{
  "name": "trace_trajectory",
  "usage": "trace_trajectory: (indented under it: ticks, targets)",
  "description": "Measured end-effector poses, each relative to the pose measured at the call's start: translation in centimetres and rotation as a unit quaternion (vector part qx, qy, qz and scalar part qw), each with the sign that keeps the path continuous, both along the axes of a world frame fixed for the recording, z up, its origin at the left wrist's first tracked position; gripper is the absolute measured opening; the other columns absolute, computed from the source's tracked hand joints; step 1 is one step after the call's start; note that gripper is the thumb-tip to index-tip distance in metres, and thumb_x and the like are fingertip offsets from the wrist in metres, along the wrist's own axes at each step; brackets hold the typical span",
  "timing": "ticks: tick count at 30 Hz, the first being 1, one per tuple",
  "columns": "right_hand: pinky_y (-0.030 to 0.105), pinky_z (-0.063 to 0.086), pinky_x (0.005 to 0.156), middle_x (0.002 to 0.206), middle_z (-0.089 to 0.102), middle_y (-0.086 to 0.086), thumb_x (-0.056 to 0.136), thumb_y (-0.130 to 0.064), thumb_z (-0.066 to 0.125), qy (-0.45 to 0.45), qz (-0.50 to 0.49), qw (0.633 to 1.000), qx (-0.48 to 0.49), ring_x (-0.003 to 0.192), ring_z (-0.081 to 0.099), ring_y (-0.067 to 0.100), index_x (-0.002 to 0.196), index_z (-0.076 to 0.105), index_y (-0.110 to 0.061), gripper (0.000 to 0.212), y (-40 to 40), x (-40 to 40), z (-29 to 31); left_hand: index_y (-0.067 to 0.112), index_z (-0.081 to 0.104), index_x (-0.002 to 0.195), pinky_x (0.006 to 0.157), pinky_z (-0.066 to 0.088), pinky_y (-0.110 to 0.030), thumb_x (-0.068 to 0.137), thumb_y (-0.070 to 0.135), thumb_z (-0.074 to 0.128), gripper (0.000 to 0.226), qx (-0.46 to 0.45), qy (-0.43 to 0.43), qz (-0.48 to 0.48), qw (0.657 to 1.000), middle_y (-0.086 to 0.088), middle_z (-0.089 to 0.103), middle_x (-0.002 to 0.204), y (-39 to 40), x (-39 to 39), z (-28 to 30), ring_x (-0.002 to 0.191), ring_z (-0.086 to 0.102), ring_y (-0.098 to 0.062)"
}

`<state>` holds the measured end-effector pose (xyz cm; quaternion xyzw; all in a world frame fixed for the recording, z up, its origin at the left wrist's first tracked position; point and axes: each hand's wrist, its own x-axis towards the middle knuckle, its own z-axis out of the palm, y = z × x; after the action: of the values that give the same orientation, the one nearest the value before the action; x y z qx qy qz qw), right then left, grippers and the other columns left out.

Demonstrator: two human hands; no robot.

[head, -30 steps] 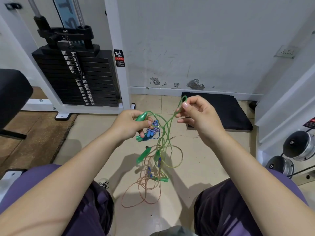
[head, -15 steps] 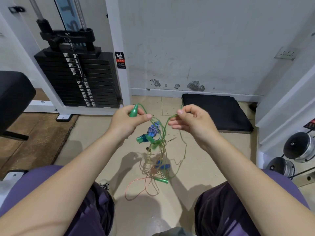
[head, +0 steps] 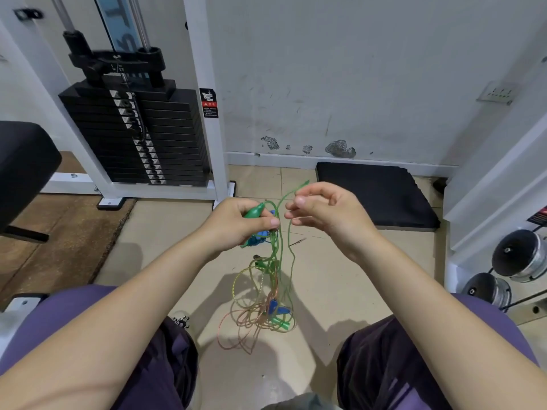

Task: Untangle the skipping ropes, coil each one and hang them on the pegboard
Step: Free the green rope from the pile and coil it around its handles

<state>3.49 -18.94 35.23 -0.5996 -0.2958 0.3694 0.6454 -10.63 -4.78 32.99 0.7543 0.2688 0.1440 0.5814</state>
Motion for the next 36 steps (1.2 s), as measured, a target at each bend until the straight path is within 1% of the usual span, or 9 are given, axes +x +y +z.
trace_trajectory:
  ticks: [2, 5, 7, 14, 18, 22, 27, 31, 36]
  targets:
    - [0.038, 0.058, 0.078, 0.085, 0.069, 0.024, 0.085, 0.002, 0.069, -0.031, 0.038, 0.998, -0.050, 0.080, 0.067, 0.033, 0.093, 0.065, -0.001, 0.009, 0.0, -0.2, -0.2, 0.019, 0.073, 0.072, 0.044, 0.026, -0.020, 0.079, 0.026, 0.082, 0.013, -0.020, -0.025, 0.013, 0.999, -0.009, 0.061, 0.064, 0.0, 0.0, 0.2, 0.040, 0.038, -0.009]
    - [0.032, 0.058, 0.073, 0.075, 0.070, 0.013, 0.085, 0.002, 0.070, -0.072, 0.110, 0.986, -0.098, 0.072, 0.067, 0.023, 0.088, 0.068, -0.002, 0.005, 0.0, -0.9, -0.8, 0.027, 0.073, 0.065, 0.042, 0.028, -0.019, 0.078, 0.025, 0.082, 0.016, -0.040, -0.050, 0.034, 0.997, -0.008, 0.060, 0.058, 0.2, 0.1, 0.3, 0.037, 0.043, -0.009]
    - [0.028, 0.057, 0.068, 0.070, 0.069, 0.005, 0.085, -0.001, 0.071, -0.088, 0.107, 0.985, -0.105, 0.066, 0.066, 0.015, 0.086, 0.067, -0.004, 0.005, 0.2, -1.4, -1.0, 0.024, 0.073, 0.065, 0.038, 0.032, -0.016, 0.078, 0.022, 0.083, 0.016, -0.052, -0.064, 0.032, 0.996, -0.009, 0.063, 0.055, 0.1, 0.1, 0.2, 0.037, 0.050, -0.011]
    - [0.027, 0.051, 0.061, 0.064, 0.064, 0.000, 0.081, -0.010, 0.077, -0.152, 0.072, 0.978, -0.125, 0.061, 0.061, 0.012, 0.079, 0.065, -0.007, 0.013, 0.6, -1.8, -1.4, 0.023, 0.075, 0.066, 0.039, 0.031, -0.019, 0.079, 0.022, 0.082, 0.015, -0.054, -0.060, 0.019, 0.997, -0.013, 0.063, 0.054, -0.4, 0.2, -0.2, 0.044, 0.058, -0.015]
    - [0.027, 0.051, 0.061, 0.070, 0.064, 0.007, 0.086, -0.005, 0.072, -0.184, 0.056, 0.974, -0.121, 0.067, 0.060, 0.017, 0.079, 0.066, -0.007, 0.009, 0.6, -1.4, -1.2, 0.015, 0.074, 0.073, 0.038, 0.034, -0.014, 0.076, 0.020, 0.085, 0.012, -0.048, -0.026, 0.001, 0.998, 0.001, 0.063, 0.053, 0.0, 0.0, 0.2, 0.041, 0.051, -0.006]
    - [0.029, 0.052, 0.060, 0.079, 0.062, 0.019, 0.093, -0.002, 0.061, -0.149, -0.004, 0.984, -0.095, 0.066, 0.061, 0.021, 0.084, 0.058, -0.006, 0.010, 0.3, -0.4, -0.8, 0.011, 0.074, 0.080, 0.037, 0.028, -0.005, 0.075, 0.022, 0.086, 0.017, 0.040, 0.052, -0.003, 0.998, 0.019, 0.051, 0.040, 1.1, -0.4, 0.3, 0.036, 0.045, 0.005]
    - [0.025, 0.052, 0.054, 0.077, 0.062, 0.018, 0.100, -0.001, 0.047, -0.074, -0.116, 0.990, -0.014, 0.058, 0.064, 0.018, 0.093, 0.047, -0.006, 0.008, 0.1, 1.1, -0.1, 0.026, 0.067, 0.061, 0.043, 0.032, -0.006, 0.076, 0.023, 0.086, 0.024, 0.109, 0.094, 0.043, 0.989, 0.023, 0.055, 0.044, 2.6, -0.8, -0.2, 0.046, 0.050, 0.011]
    - [0.028, 0.057, 0.060, 0.090, 0.063, 0.022, 0.102, -0.005, 0.044, -0.066, -0.195, 0.978, 0.024, 0.068, 0.066, 0.022, 0.095, 0.046, -0.008, 0.008, -0.2, 2.3, 0.1, 0.018, 0.064, 0.064, 0.053, 0.034, -0.026, 0.082, 0.032, 0.080, 0.028, 0.184, 0.147, 0.104, 0.966, 0.012, 0.051, 0.047, 3.9, -1.1, -0.5, 0.056, 0.049, -0.011]
    - [0.031, 0.058, 0.058, 0.088, 0.065, 0.023, 0.103, -0.007, 0.038, -0.045, -0.280, 0.959, 0.024, 0.063, 0.066, 0.025, 0.099, 0.043, -0.009, 0.007, -0.3, 3.2, 0.3, 0.011, 0.061, 0.077, 0.061, 0.036, -0.033, 0.089, 0.037, 0.069, 0.030, 0.247, 0.222, 0.150, 0.931, -0.004, 0.053, 0.066, 4.5, -1.3, -0.7, 0.073, 0.053, -0.030]
